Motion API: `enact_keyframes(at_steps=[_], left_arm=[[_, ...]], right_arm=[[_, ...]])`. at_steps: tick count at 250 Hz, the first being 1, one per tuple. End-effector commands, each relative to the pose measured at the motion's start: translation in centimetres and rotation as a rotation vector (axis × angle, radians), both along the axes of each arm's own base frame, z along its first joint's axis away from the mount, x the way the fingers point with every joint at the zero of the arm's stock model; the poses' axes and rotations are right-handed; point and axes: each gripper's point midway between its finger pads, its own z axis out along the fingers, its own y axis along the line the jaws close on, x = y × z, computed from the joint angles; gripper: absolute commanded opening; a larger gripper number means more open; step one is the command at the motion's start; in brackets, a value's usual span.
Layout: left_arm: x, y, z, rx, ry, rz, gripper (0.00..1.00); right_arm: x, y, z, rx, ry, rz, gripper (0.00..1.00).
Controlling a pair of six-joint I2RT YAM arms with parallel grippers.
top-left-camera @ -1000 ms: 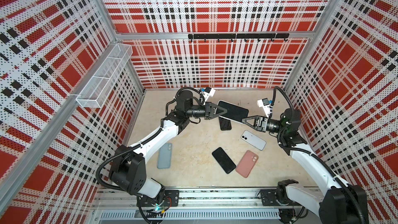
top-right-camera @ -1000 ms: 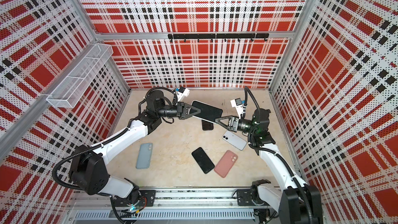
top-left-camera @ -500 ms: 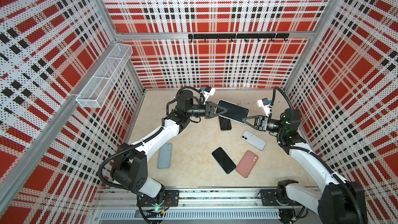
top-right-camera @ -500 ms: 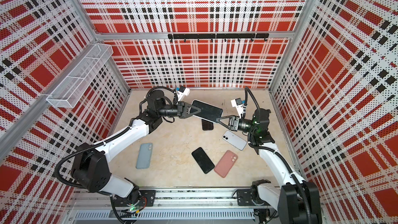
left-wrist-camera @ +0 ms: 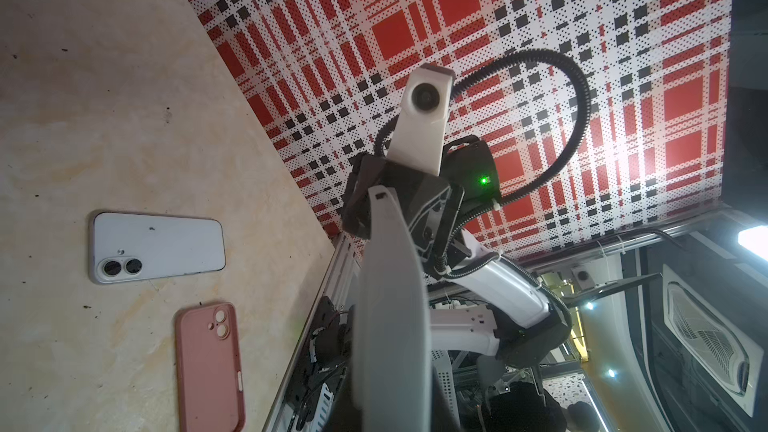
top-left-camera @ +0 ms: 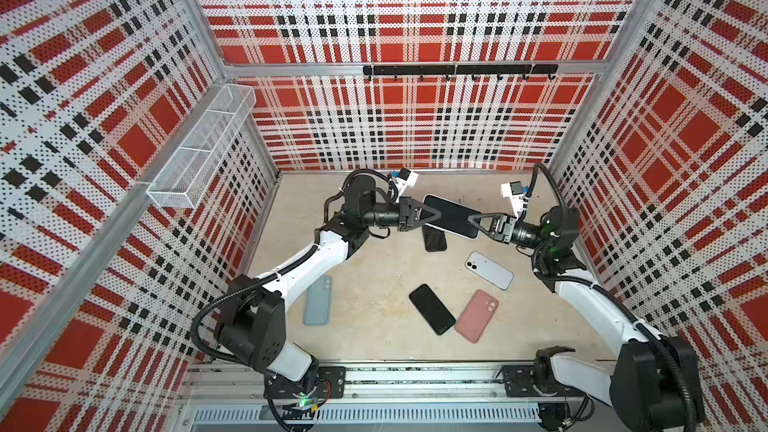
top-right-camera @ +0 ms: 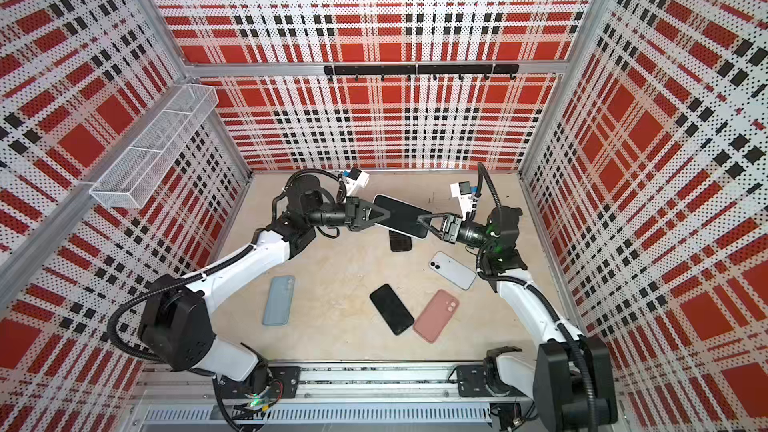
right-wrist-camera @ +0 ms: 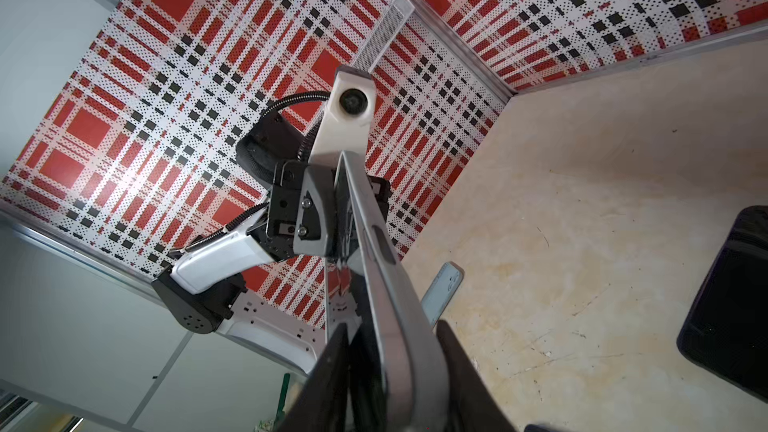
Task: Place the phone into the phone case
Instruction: 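Lift the cased phone upright with both grippers, holding it between them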
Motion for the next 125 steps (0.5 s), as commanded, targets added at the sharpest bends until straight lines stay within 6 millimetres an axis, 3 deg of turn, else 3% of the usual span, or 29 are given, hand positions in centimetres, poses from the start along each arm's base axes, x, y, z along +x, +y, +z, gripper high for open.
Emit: enact_keyframes(at_steps=[1, 40, 72, 106, 125], left_arm=[[-0.9, -0.3, 1.9, -0.054, -0.058, -0.030, 0.00], [-0.8, -0.3, 1.7, -0.054, -0.055, -0.020, 0.00], [-0.6, -0.3, 1.8, -0.059, -0.053, -0.016, 0.00], [-0.6, -0.4, 2.0, -0.063, -0.052, -0.016, 0.00], [-0.7, -0.3, 2.3, -0.068, -0.056, -0.025, 0.00]], right_arm=[[1.1, -0.5, 1.9, 0.044, -0.067, -0.054, 0.29], [1.7, -0.8, 0.4, 0.011, -0.029, -0.101, 0.13], [1.8, -1.3, -0.8, -0.044, -0.019, -0.147, 0.06], [1.6, -1.5, -1.4, -0.091, -0.023, -0.163, 0.06], [1.2, -1.3, -1.3, -0.110, -0.034, -0.139, 0.16]])
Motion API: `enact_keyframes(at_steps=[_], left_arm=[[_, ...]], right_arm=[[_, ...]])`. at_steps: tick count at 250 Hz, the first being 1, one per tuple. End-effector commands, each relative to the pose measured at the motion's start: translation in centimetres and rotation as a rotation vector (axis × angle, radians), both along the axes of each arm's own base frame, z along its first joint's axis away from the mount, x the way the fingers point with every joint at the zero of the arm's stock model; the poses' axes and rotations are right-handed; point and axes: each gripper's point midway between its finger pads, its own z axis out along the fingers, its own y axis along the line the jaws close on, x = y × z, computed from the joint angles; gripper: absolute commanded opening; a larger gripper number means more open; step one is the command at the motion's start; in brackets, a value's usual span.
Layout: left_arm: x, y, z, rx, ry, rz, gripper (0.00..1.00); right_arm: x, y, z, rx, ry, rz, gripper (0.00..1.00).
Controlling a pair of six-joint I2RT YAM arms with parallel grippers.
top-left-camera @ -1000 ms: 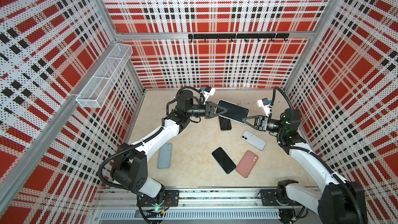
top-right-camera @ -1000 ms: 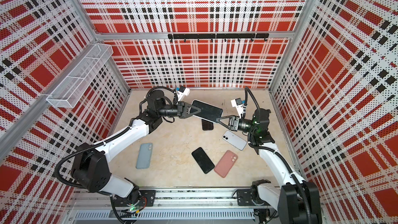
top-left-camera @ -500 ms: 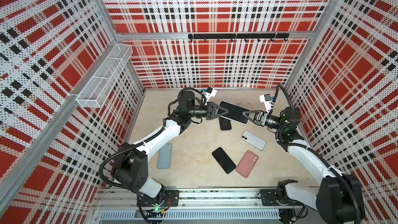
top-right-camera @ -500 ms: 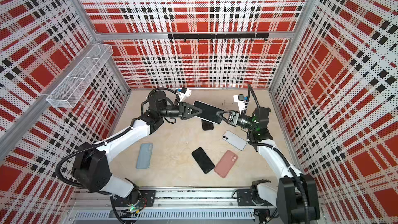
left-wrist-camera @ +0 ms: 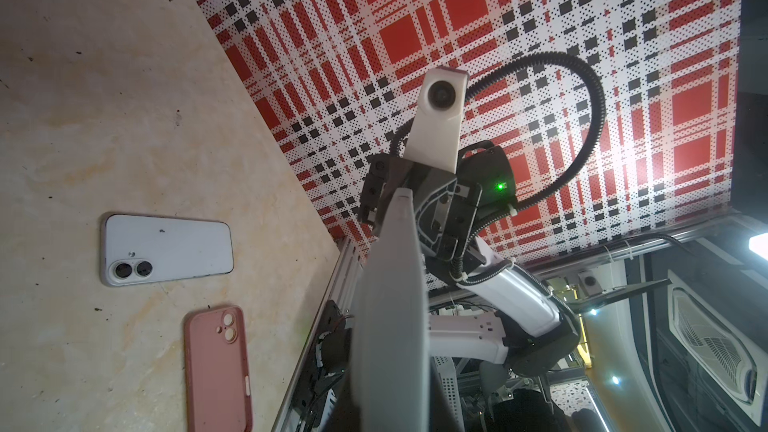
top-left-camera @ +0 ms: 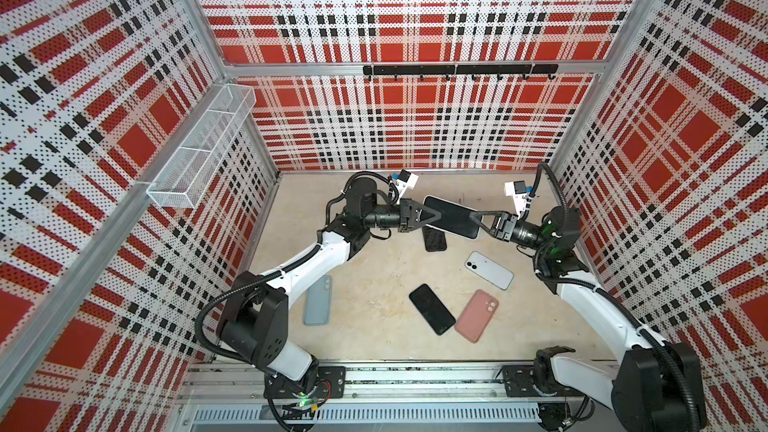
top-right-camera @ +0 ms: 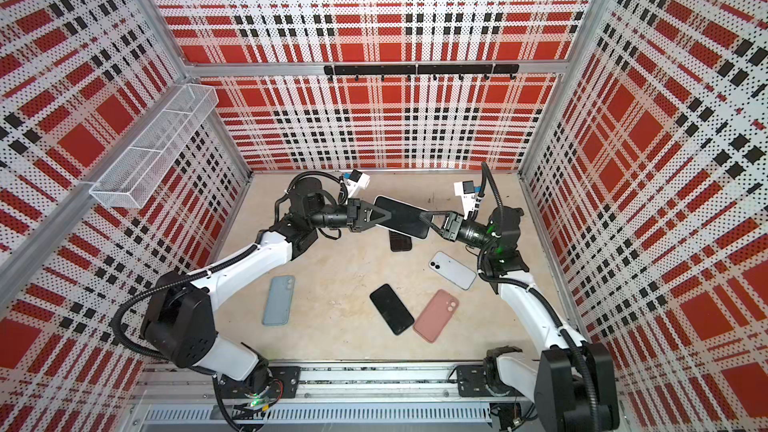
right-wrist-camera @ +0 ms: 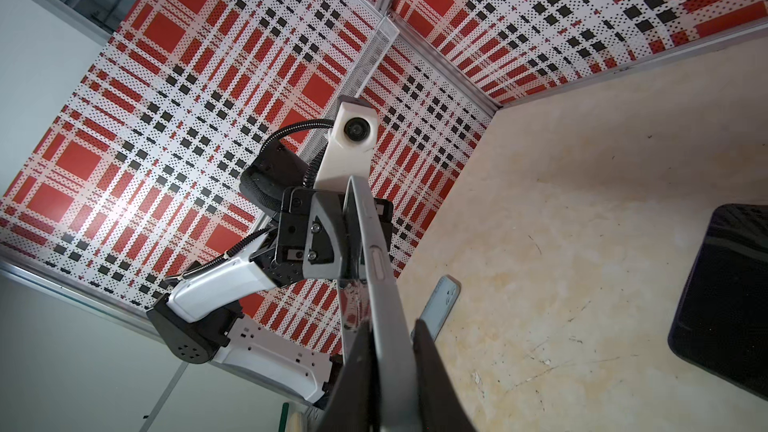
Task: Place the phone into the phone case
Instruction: 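Lift the cased phone upright with both grippers, holding it between them, then open the left gripper and draw it back while right holds the cased phone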
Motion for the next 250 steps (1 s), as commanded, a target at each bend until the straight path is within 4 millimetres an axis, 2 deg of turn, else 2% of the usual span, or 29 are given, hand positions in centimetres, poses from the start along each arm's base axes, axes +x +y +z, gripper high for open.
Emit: enact_keyframes(at_steps=[1, 36, 63, 75, 114, 163, 190, 225, 250], left_arm=[[-1.1, -0.2, 3.2, -0.067, -0.053, -0.033, 0.00], [-1.7, -0.1, 3.7, -0.073, -0.060, -0.086, 0.00], [-1.5, 0.4, 3.6, -0.070, -0.043, -0.105, 0.00], [-1.3, 0.6, 3.7, -0.070, -0.041, -0.105, 0.00], [-1.1, 0.6, 4.2, -0.074, -0.037, -0.119, 0.00], [-0.3, 1.0, 4.4, -0.076, -0.024, -0.088, 0.03], [0.8, 1.9, 4.5, -0.081, -0.016, -0.026, 0.12], [2.6, 3.5, 4.2, -0.085, -0.002, 0.081, 0.37], [4.3, 5.4, 3.3, -0.082, 0.012, 0.190, 0.48]], right_arm=[[1.0, -0.7, -1.2, -0.101, -0.058, -0.067, 0.16], [-1.3, 0.5, 0.0, -0.153, -0.115, 0.095, 0.32], [-2.9, 1.2, 0.5, -0.159, -0.131, 0.218, 0.34], [-3.3, 1.3, 0.5, -0.163, -0.126, 0.246, 0.31], [-3.8, 1.6, 1.1, -0.125, -0.144, 0.274, 0.15], [-3.6, 1.9, 1.8, -0.046, -0.140, 0.295, 0.08], [-2.8, 1.9, 1.4, -0.042, -0.102, 0.274, 0.05], [-1.4, 1.4, 0.5, -0.095, -0.063, 0.176, 0.00], [-0.5, 0.8, 0.3, -0.142, -0.041, 0.085, 0.00]])
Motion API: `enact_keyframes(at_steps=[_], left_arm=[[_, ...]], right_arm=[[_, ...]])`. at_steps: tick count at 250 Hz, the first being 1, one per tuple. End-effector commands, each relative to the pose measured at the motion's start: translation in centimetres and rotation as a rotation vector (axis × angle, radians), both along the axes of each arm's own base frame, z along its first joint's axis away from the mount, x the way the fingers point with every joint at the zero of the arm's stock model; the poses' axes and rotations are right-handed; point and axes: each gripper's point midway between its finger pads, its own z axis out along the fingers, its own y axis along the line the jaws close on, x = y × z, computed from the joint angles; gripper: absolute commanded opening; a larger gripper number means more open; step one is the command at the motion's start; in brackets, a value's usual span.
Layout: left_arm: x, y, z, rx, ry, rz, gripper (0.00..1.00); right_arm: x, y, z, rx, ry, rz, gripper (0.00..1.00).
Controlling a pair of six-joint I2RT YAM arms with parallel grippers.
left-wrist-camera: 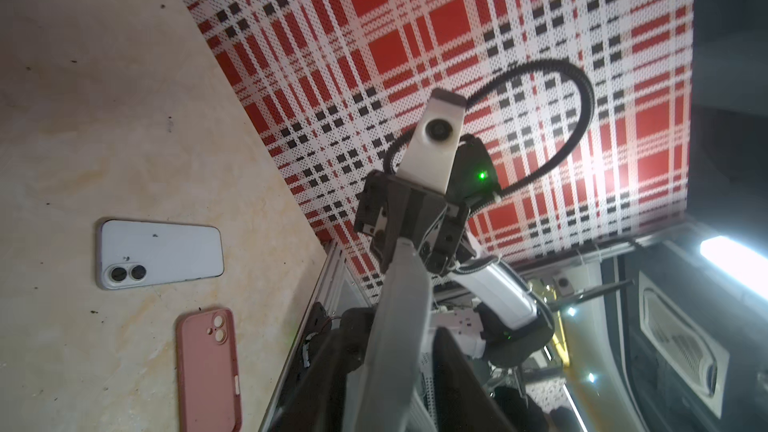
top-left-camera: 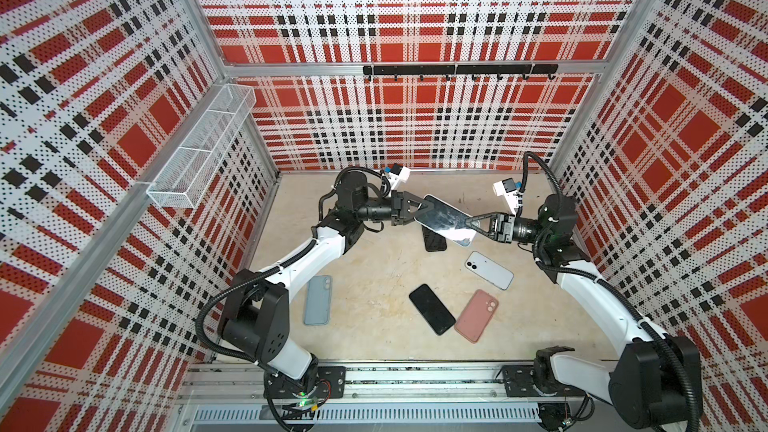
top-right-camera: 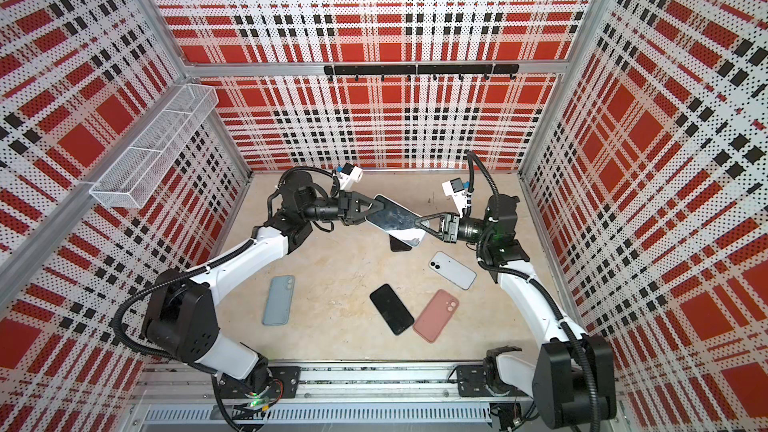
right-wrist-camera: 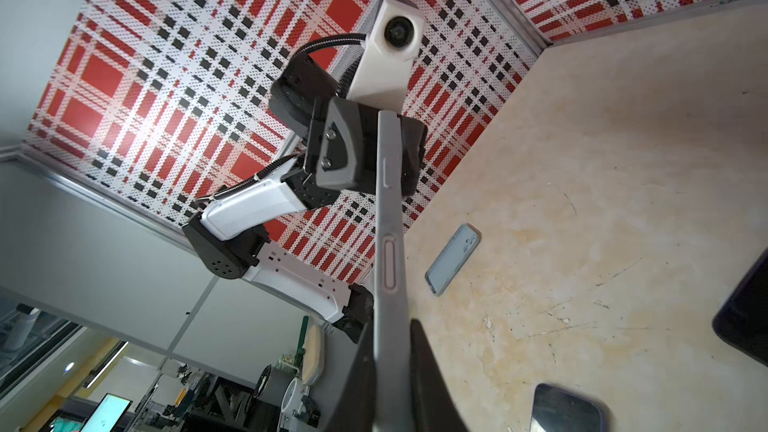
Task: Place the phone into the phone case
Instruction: 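Open the left gripper and draw it back while right holds the cased phone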
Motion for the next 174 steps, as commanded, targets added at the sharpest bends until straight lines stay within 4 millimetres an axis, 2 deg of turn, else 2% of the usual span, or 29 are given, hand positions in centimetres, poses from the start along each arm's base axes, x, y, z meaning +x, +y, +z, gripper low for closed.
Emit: enact_keyframes(at_steps=[1, 33, 56, 59, 67, 93, 135, 174], left_arm=[[1.5, 2.5, 2.1, -0.044, -0.023, 0.140, 0.48], [2.7, 4.5, 1.1, -0.037, -0.009, 0.229, 0.62], [2.8, 5.0, -0.1, -0.025, 0.014, 0.254, 0.65], [3.3, 5.9, -0.2, -0.024, 0.014, 0.278, 0.65], [3.4, 6.3, -0.5, -0.019, 0.020, 0.286, 0.65], [3.5, 7.3, -2.1, 0.011, 0.047, 0.317, 0.66], [3.9, 11.8, -5.0, 0.128, 0.062, 0.456, 0.68], [3.1, 15.0, -6.7, 0.357, 0.011, 0.539, 0.89]], right_arm=[[1.3, -0.9, 0.5, -0.067, -0.052, -0.125, 0.00], [2.2, -1.7, 0.4, -0.106, -0.025, -0.223, 0.00], [2.5, -2.3, 0.1, -0.161, -0.031, -0.265, 0.00], [2.5, -2.4, 0.0, -0.172, -0.032, -0.269, 0.00], [2.6, -2.4, -0.3, -0.196, -0.027, -0.267, 0.00], [2.9, -2.0, -1.8, -0.264, 0.011, -0.209, 0.00], [4.0, 0.7, -4.0, -0.341, 0.048, -0.102, 0.00], [6.4, 4.2, -6.2, -0.370, 0.102, -0.010, 0.00]])
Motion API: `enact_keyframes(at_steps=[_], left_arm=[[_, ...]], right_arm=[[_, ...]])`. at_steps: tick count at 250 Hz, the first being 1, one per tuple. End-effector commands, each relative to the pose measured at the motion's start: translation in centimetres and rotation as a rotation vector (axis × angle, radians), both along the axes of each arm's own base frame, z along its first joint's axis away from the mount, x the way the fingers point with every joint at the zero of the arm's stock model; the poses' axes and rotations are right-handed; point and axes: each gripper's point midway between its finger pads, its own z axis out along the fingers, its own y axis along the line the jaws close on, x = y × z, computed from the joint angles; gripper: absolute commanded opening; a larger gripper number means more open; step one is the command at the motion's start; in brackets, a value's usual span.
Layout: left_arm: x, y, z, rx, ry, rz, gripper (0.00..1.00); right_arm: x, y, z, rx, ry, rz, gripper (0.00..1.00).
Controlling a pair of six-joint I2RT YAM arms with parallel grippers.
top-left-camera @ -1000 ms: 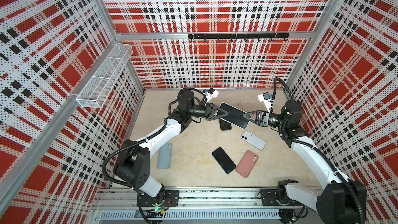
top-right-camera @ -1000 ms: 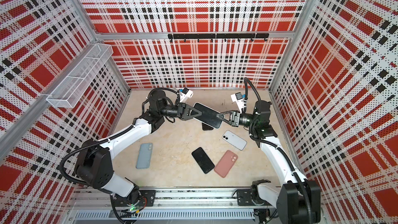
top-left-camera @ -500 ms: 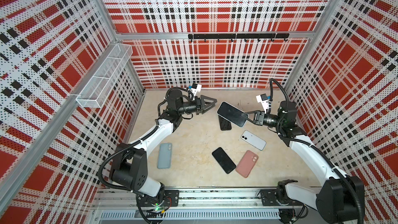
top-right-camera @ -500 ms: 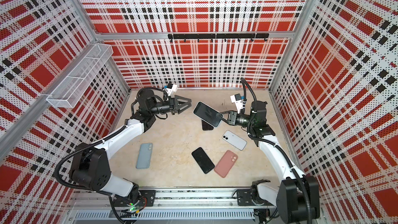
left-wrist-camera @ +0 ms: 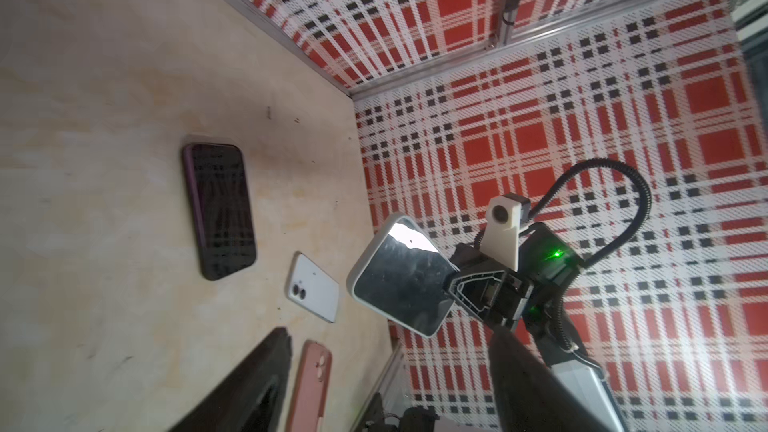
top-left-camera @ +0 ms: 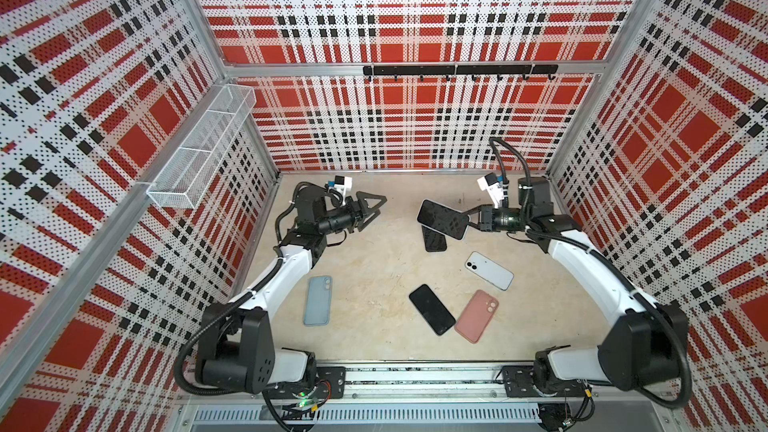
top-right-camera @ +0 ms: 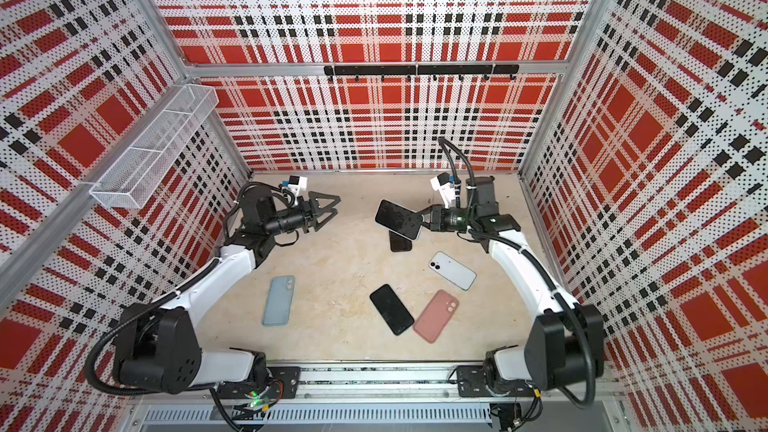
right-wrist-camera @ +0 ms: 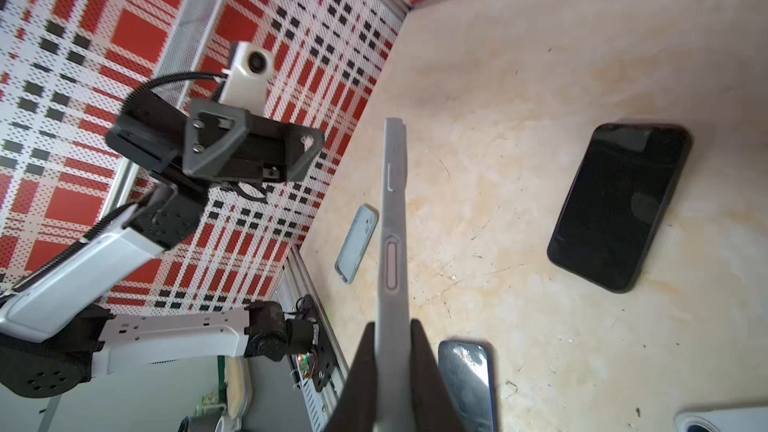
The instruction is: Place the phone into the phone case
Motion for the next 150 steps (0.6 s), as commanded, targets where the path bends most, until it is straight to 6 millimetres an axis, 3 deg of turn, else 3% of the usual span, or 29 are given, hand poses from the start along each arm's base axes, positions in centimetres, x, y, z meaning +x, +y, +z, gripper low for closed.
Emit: enact_keyframes(at_steps=[1, 19, 74, 150], left_arm=[[-1.1, 2.3, -0.8, 0.221, -0.032, 0.049, 0.90], [-1.8, 3.5, -0.9, 0.369, -0.059, 0.084, 1.00], [-2.9, 5.8, -0.5, 0.470, -0.101, 0.156, 0.99], [-2.6, 5.2, -1.9, 0.427, -0.052, 0.115, 0.99]], right_arm=[[1.3, 2.4, -0.8, -0.026, -0.021, 0.090, 0.00], [2.8, 3.9, -2.0, -0.036, 0.013, 0.116, 0.00], [7.1, 8.7, -5.6, -0.011, 0.129, 0.195, 0.00], [12.4, 12.0, -12.0, -0.006, 0.274, 0.220, 0.00]])
